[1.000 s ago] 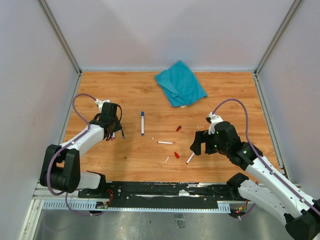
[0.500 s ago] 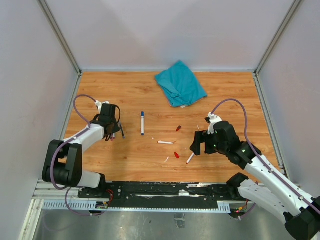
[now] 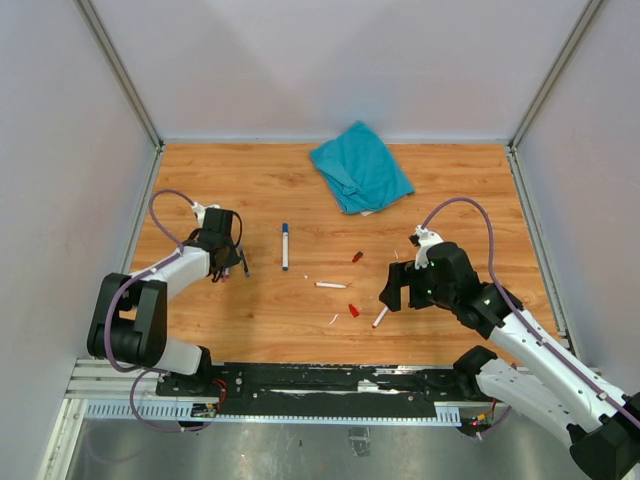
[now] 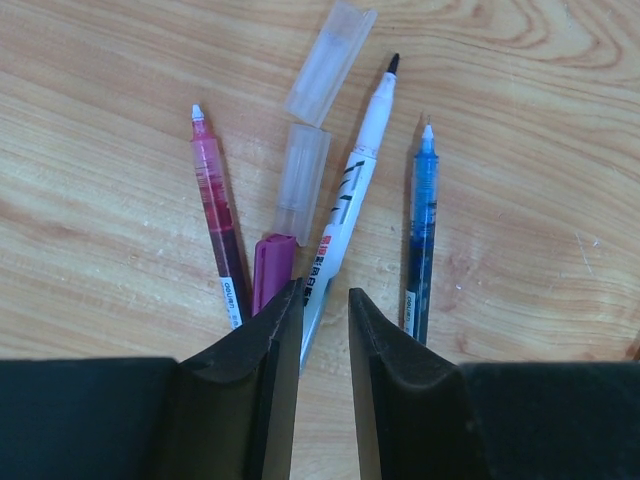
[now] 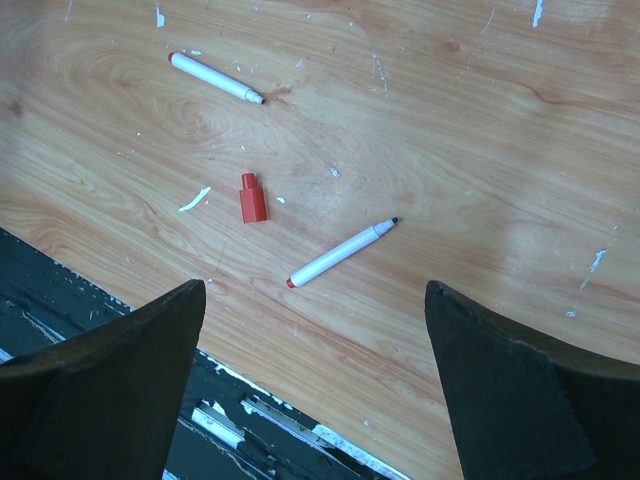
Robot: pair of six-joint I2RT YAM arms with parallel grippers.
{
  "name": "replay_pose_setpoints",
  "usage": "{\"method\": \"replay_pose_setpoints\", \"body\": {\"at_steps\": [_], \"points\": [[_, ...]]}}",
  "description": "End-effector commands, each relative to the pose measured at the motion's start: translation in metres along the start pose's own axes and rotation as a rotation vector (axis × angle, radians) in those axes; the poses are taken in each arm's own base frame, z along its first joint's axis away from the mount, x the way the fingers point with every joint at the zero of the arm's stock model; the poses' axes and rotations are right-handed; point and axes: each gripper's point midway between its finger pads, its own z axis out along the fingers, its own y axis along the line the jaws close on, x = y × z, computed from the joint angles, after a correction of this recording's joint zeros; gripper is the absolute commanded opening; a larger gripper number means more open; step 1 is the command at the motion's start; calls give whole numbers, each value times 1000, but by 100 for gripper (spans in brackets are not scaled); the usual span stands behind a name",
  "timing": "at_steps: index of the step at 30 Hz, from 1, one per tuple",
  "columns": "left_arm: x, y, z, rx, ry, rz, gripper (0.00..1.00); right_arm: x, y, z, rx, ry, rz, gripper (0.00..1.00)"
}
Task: Insert the pens into the pen caps
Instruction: Pick up the pen from the center of the board.
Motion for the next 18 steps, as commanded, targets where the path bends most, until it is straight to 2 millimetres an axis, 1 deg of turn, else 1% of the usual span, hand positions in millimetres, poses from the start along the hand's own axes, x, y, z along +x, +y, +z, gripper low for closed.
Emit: {"method": "replay_pose_setpoints", "body": {"at_steps": [1, 18], "points": [[-1, 2, 6, -6, -8, 9, 29, -6, 4, -2, -19, -8, 8, 90], [5, -3, 14, 13, 26, 23, 28, -5, 5, -1, -28, -1, 6, 90]]}}
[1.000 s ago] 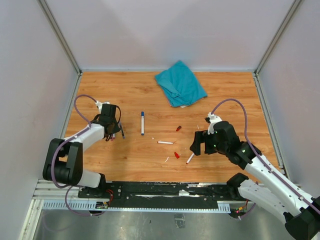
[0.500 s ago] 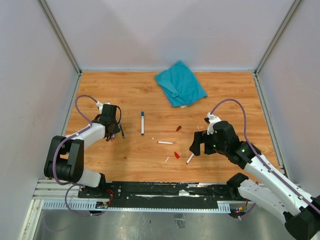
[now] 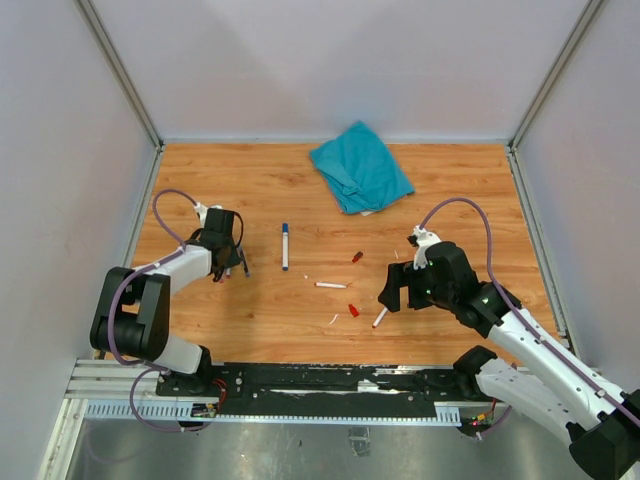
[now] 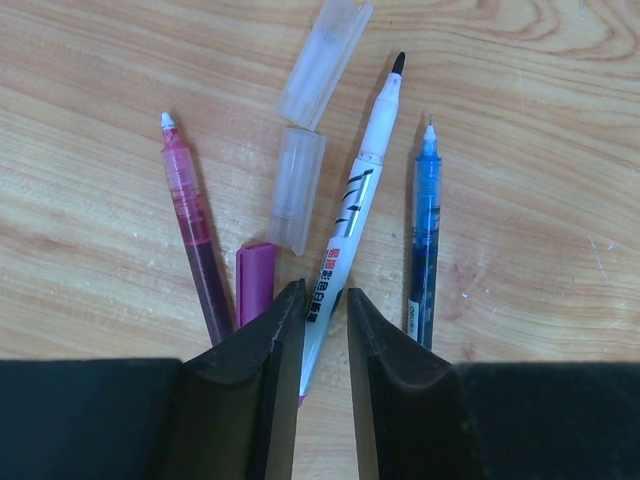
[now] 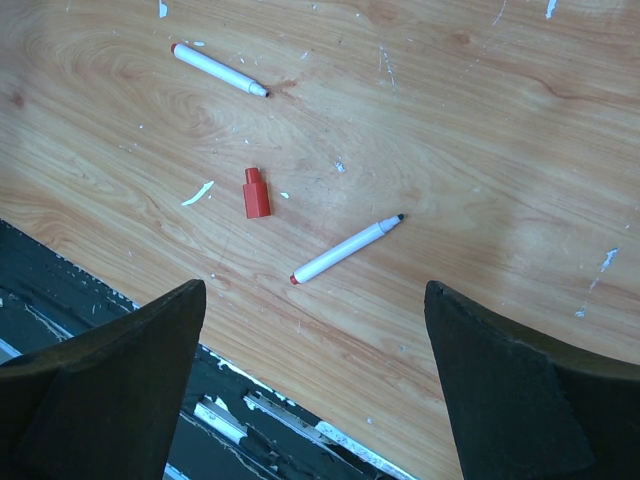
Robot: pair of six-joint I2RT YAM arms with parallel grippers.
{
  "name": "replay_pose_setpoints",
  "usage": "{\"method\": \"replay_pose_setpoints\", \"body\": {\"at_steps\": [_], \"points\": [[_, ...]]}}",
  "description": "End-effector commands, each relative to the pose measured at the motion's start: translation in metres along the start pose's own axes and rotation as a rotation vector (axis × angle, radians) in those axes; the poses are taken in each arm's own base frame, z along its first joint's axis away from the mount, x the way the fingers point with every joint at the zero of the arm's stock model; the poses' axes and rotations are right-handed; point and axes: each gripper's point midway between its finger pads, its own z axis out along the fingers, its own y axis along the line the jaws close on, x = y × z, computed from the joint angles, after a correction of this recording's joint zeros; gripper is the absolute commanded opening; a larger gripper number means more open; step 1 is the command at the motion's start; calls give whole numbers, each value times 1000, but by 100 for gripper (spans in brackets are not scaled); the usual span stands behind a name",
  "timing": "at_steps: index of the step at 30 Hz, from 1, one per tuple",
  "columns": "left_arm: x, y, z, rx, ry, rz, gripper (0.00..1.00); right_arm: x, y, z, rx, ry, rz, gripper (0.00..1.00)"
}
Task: Insert the pens into the pen caps
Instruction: Pick up the pen from the center of the board.
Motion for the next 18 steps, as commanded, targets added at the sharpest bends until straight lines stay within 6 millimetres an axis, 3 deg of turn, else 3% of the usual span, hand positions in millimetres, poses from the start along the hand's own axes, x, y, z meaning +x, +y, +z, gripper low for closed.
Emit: {"method": "replay_pose_setpoints", "body": {"at_steps": [1, 10, 18], "points": [[0, -3, 6, 13, 10, 4, 27, -8, 3, -3, -14, -21, 5, 90], [-3, -3, 6, 9, 4, 2, 14, -7, 2, -5, -12, -24, 6, 90], [-37, -24, -16, 106, -66, -10, 7, -9, 3, -7, -13, -32, 3, 90]]}}
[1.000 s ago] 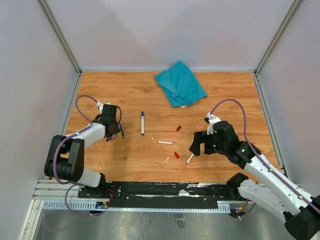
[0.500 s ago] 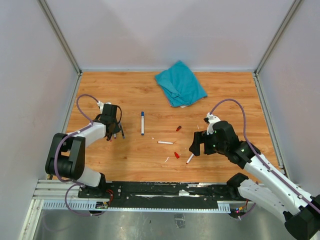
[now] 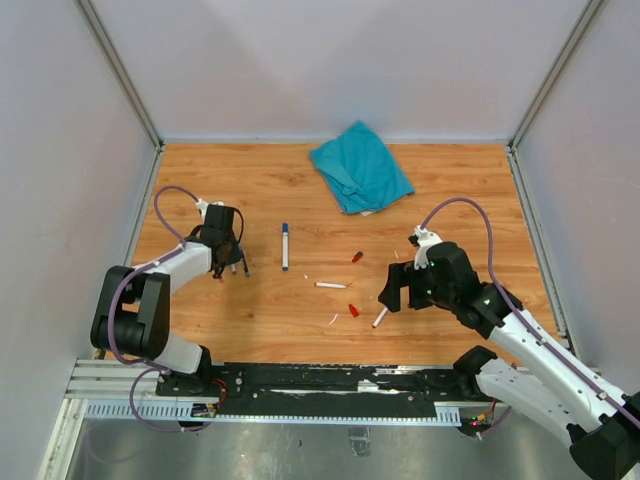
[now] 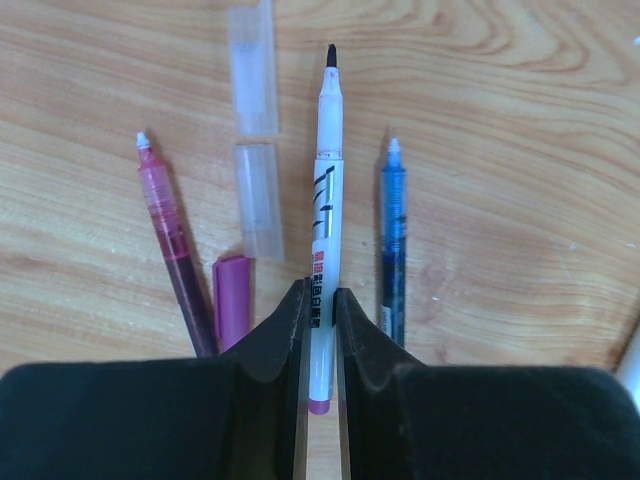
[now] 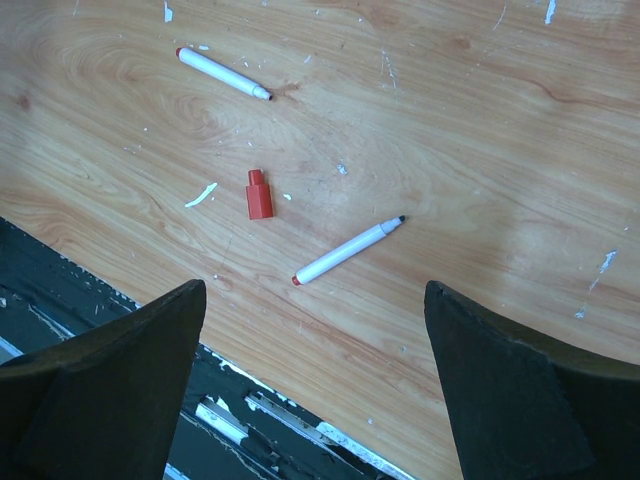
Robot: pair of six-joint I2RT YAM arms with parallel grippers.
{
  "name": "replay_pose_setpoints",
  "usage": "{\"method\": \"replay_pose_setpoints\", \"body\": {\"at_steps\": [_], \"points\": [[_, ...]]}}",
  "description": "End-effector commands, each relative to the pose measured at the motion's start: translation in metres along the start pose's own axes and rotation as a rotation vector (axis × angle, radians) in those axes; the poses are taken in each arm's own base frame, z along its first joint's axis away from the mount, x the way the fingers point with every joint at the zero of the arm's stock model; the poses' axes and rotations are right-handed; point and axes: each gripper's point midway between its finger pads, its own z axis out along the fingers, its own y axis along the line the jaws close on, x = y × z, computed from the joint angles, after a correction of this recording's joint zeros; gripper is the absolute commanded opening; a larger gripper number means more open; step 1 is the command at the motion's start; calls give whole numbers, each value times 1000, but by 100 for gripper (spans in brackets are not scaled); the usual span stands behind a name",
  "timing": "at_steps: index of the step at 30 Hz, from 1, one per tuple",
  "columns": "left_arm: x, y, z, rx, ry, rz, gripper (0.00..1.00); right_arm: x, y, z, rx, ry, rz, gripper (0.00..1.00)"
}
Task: Insert the pens into the pen caps
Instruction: Pick up the pen from the center of the board.
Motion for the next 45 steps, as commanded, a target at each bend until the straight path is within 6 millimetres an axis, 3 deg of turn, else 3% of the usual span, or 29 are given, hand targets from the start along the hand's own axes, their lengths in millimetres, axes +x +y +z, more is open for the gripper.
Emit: {"method": "replay_pose_setpoints", "body": {"at_steps": [1, 6, 10, 20, 26, 34, 45], "points": [[-37, -17, -21, 78, -82, -23, 7, -8, 2, -5, -9, -23, 3, 90], [-60, -24, -55, 143, -166, -40, 6, -10, 1, -7, -4, -42, 2, 90], [-57, -56, -85, 251, -198, 22, 6, -17, 4, -6, -15, -73, 21, 90], [4, -178, -181, 791, -208, 113, 5, -63, 46, -8, -231, -281, 152, 90], [47, -225, -222, 1002, -154, 169, 6, -81, 67, -4, -356, -343, 277, 86], [71, -251, -247, 1113, -124, 204, 5, -92, 83, 9, -447, -361, 393, 73], [78, -257, -257, 1146, -125, 221, 6, -91, 99, 26, -480, -315, 424, 47]]}}
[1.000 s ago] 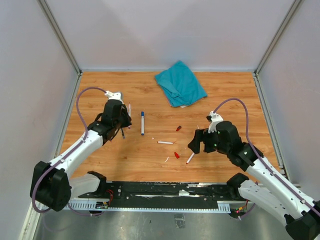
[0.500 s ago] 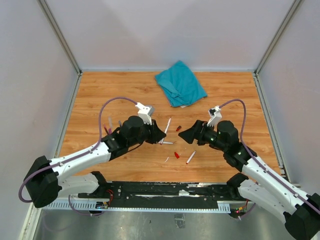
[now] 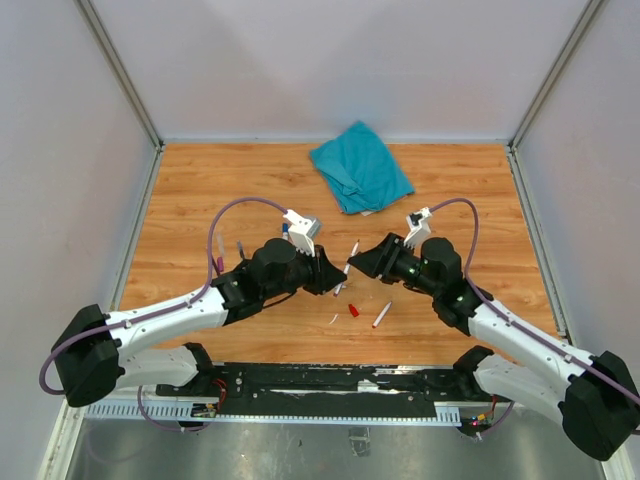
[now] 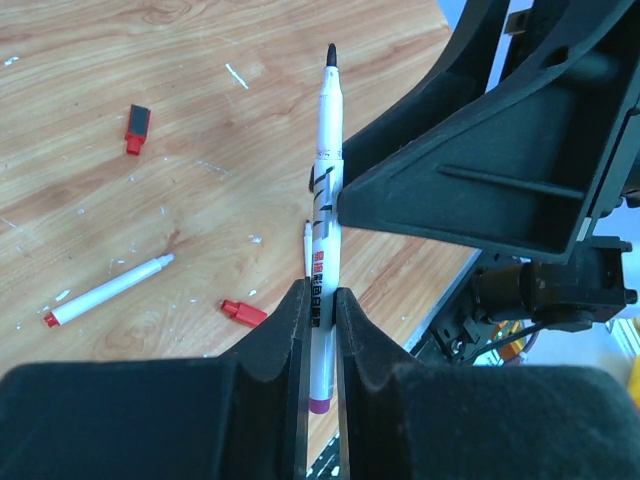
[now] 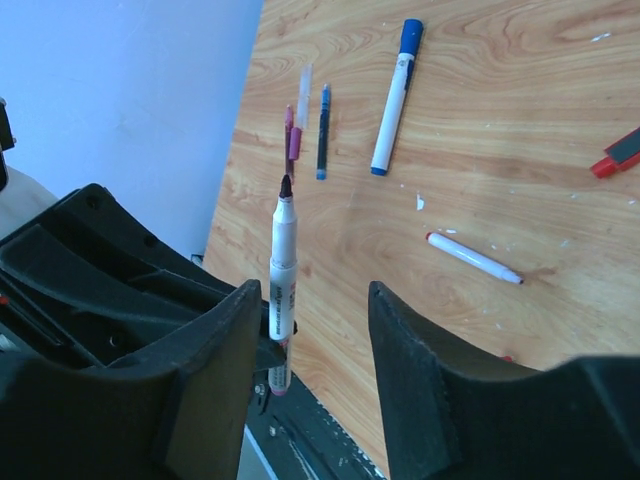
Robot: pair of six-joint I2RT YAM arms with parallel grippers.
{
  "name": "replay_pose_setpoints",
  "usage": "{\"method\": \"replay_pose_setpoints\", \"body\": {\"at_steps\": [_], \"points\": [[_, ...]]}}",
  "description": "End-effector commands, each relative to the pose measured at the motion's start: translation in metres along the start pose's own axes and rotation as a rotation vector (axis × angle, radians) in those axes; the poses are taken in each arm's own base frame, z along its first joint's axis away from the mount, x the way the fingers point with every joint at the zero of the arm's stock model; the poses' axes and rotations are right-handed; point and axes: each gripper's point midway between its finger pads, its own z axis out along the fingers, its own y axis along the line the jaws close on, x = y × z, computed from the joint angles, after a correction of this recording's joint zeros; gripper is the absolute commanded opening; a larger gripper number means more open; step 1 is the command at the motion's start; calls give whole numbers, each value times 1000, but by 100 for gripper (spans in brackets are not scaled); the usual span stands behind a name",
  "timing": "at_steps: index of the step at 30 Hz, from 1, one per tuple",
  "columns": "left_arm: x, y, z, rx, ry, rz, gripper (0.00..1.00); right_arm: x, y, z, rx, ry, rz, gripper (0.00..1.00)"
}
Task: Insert the pens into the pen caps
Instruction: Pick up the pen from the center of the board, then pick up the pen cap from the center of the board.
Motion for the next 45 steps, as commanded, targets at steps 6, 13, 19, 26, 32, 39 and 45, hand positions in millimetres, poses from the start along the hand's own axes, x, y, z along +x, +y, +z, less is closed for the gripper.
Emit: {"method": "replay_pose_setpoints", "body": {"at_steps": [6, 13, 19, 26, 32, 39, 45], "points": [[-9, -12, 4, 37, -33, 4, 6, 11, 28, 11, -107, 28, 19, 31], [-13, -12, 4, 26, -50, 5, 10, 22, 32, 12, -130, 52, 30, 9], [-13, 6, -2, -59, -71, -9, 31, 18, 18, 8, -60, 29, -33, 1], [-15, 79, -33, -439, -133, -14, 51, 9, -6, -14, 113, 23, -181, 1], [-11, 146, -58, -654, -119, -81, 48, 11, -17, -29, 163, 35, -226, 1], [-17, 199, -90, -848, -141, -114, 49, 15, -28, -40, 192, 29, -240, 1], [-17, 243, -113, -994, -135, -171, 47, 14, -30, -47, 215, 40, -271, 1]]}}
